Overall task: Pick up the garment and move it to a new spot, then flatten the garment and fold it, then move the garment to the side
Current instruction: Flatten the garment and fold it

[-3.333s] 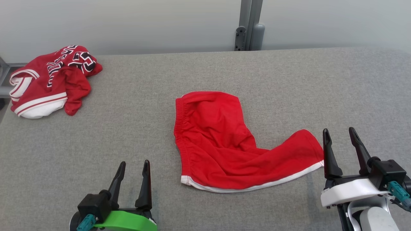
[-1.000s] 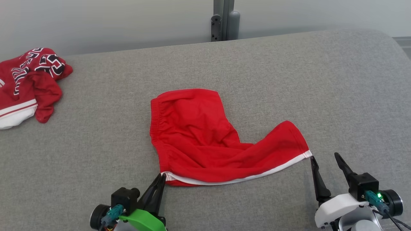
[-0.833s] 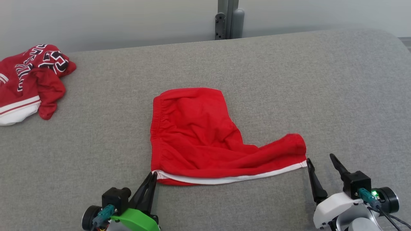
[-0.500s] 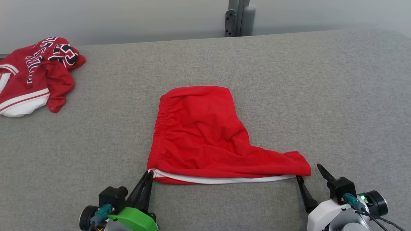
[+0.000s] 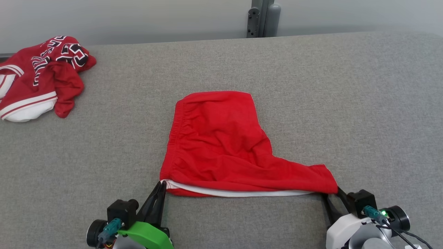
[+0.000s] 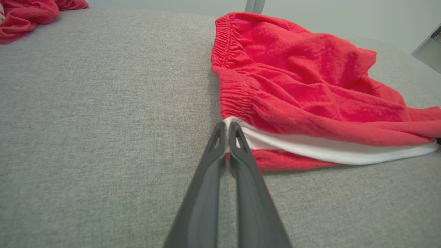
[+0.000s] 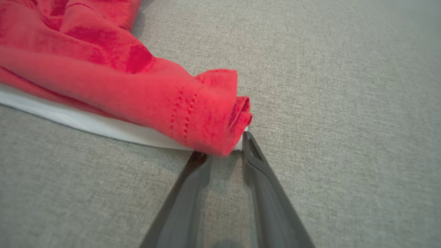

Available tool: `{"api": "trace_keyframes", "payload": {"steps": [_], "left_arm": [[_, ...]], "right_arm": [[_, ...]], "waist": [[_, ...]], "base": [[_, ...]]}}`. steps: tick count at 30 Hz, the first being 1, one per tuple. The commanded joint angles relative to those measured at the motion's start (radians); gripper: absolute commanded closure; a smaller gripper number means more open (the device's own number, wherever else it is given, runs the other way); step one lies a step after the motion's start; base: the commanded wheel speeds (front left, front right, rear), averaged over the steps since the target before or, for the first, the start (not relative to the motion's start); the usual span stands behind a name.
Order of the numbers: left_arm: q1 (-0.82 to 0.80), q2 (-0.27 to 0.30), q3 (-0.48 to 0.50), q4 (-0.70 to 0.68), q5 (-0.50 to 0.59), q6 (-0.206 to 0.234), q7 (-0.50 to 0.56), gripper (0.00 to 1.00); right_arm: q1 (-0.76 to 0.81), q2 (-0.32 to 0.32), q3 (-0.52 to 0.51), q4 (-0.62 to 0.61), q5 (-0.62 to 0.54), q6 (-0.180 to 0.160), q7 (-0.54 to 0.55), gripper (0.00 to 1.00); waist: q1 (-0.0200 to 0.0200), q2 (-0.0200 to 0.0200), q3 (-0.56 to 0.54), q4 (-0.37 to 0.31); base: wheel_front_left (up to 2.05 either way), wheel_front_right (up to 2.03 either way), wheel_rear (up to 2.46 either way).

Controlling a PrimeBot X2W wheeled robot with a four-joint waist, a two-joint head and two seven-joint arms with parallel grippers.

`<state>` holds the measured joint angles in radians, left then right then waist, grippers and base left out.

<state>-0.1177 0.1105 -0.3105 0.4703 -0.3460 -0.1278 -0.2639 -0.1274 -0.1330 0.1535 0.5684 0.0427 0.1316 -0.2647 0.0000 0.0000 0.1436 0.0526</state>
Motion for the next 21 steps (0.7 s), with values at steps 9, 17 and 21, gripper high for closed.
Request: {"api": "trace_keyframes", "payload": {"steps": [9, 17, 21], "left_arm": [[-0.006, 0.002, -0.001, -0.013, 0.011, -0.003, -0.001, 1.00], [-0.011, 0.007, 0.007, -0.101, 0.014, -0.003, -0.001, 1.00], [-0.015, 0.013, 0.019, -0.152, 0.018, -0.003, -0.001, 1.00]], "right_arm": [[-0.047, -0.012, 0.042, 0.039, 0.061, -0.002, 0.001, 1.00], [-0.023, -0.034, 0.045, -0.150, 0.135, -0.002, 0.000, 1.00], [-0.015, -0.057, 0.053, -0.227, 0.164, -0.002, 0.000, 1.00]], "waist": [[0.0000, 0.0000, -0.004, -0.004], [0.0000, 0.0000, -0.035, -0.028], [0.0000, 0.0000, -0.058, -0.040]], "base": [[0.00, 0.00, 0.00], [0.00, 0.00, 0.00], [0.00, 0.00, 0.00]]}}
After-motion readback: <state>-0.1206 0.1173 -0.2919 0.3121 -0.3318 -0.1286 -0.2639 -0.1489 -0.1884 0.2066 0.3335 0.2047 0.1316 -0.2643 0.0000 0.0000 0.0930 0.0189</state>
